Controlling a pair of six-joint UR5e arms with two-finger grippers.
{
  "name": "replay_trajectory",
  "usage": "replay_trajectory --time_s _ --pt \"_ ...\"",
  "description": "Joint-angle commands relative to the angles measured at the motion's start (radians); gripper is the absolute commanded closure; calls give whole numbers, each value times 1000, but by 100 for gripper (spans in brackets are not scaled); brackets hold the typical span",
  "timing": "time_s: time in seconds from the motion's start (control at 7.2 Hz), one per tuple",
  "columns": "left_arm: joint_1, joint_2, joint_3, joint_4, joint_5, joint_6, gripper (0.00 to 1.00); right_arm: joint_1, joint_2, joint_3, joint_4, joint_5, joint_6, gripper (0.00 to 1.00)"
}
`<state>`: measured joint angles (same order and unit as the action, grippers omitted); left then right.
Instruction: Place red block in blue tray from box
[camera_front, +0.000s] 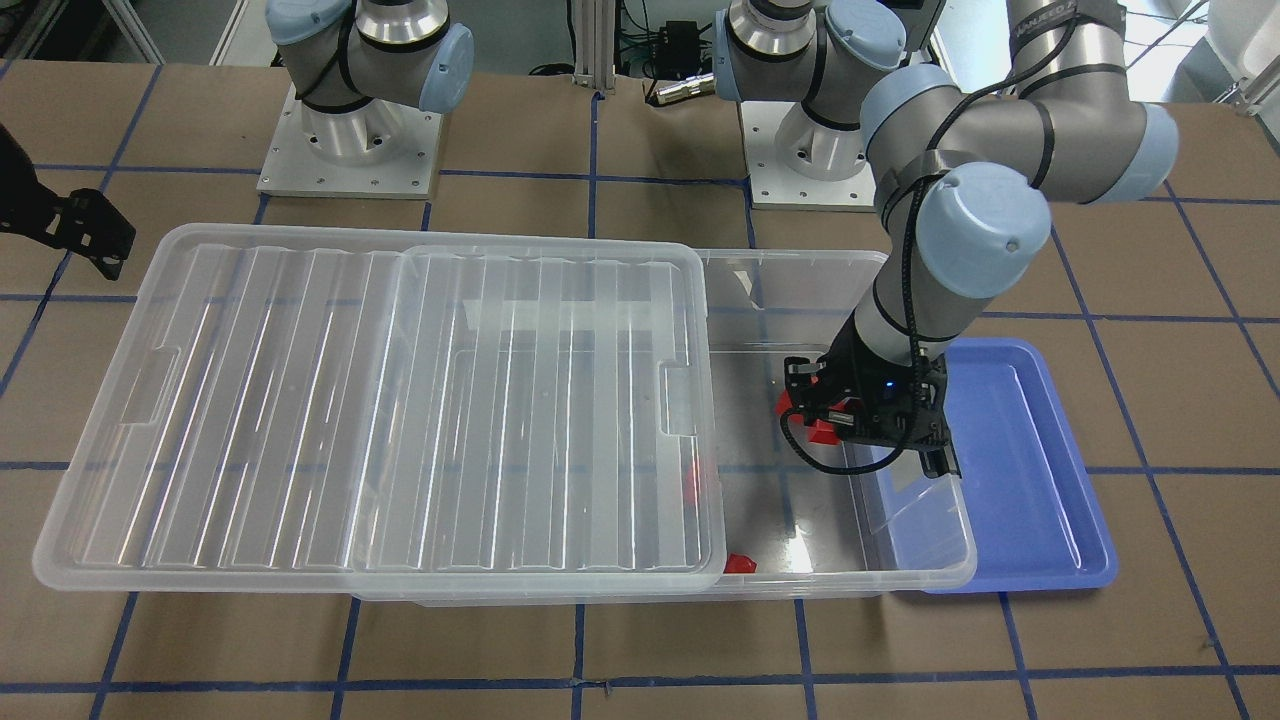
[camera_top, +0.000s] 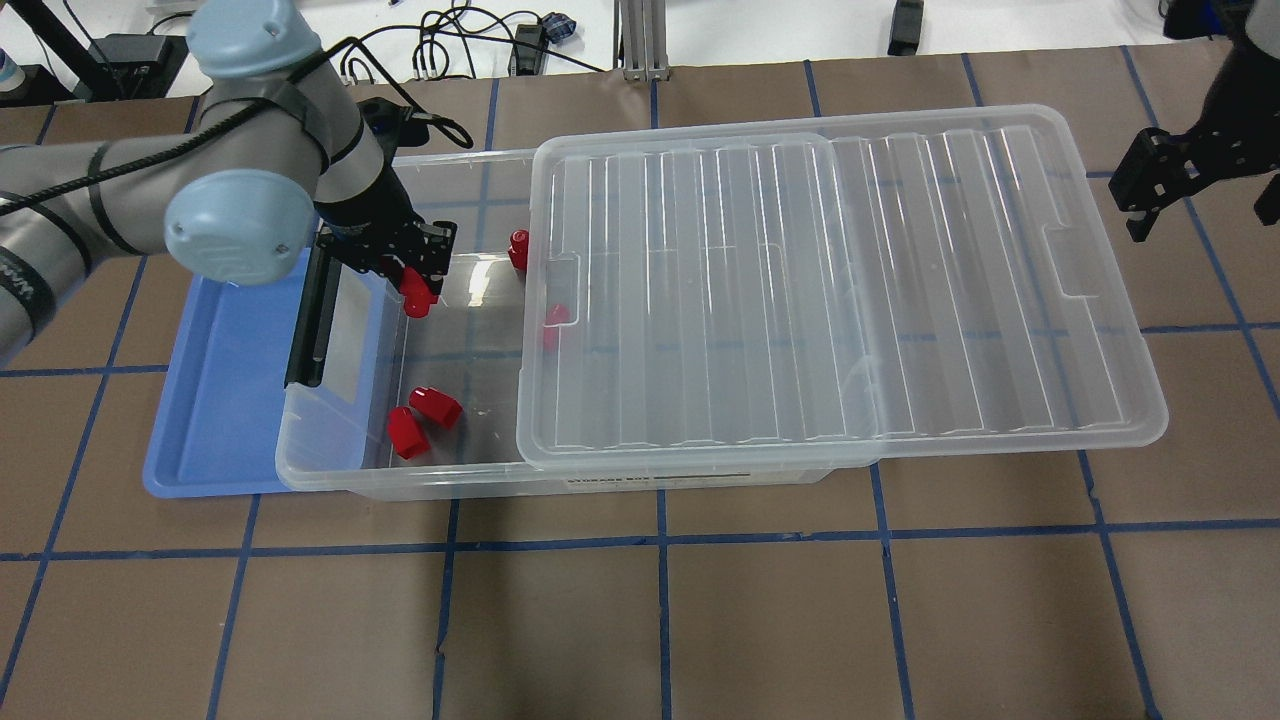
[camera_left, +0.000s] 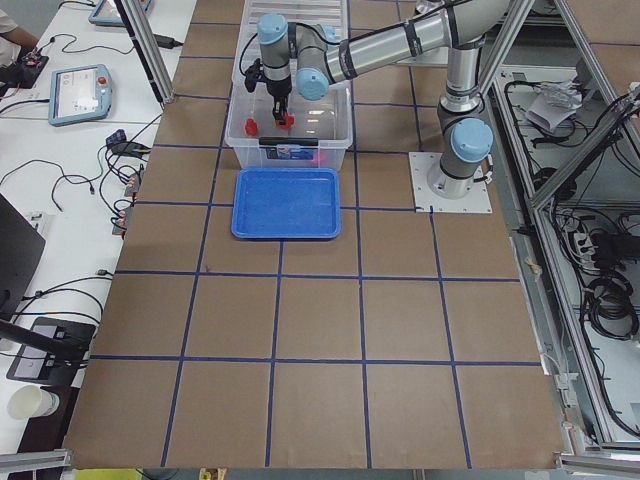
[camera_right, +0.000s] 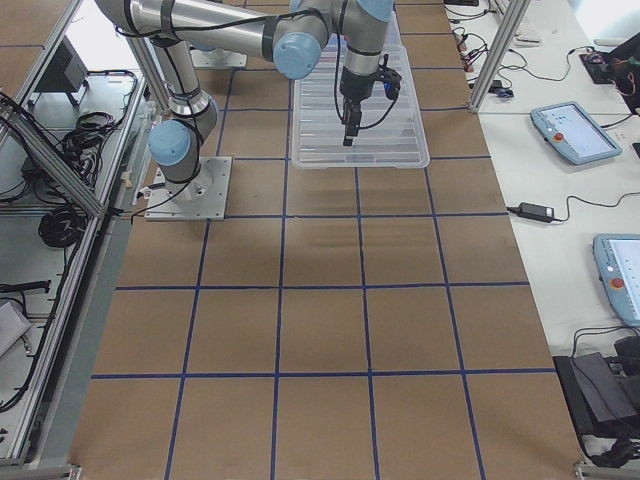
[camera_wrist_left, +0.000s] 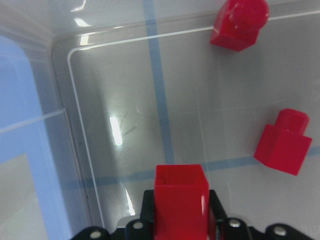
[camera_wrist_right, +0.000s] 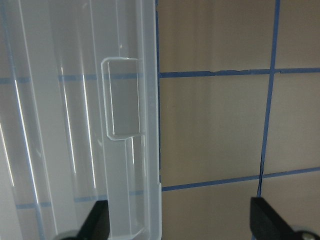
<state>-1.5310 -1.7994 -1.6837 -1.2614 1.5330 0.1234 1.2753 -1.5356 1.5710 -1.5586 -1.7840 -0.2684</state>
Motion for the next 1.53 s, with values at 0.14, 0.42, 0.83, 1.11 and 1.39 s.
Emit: replay_trajectory --time_s 0.14,0.42,0.83,1.11,1.39 --pt "171 34 72 -176 -71 106 94 -1 -1 -2 -3 -2 0 0" --pt "334 19 50 -184 -88 290 94 1 0 -8 -9 0 0 0" --pt "445 -58 30 -135 -85 487 94 1 2 -2 -15 0 18 0" --pt "451 -112 -84 94 -73 489 94 1 8 0 -14 0 41 0" --pt "465 -124 -187 218 -76 487 94 -1 14 1 -14 0 41 0"
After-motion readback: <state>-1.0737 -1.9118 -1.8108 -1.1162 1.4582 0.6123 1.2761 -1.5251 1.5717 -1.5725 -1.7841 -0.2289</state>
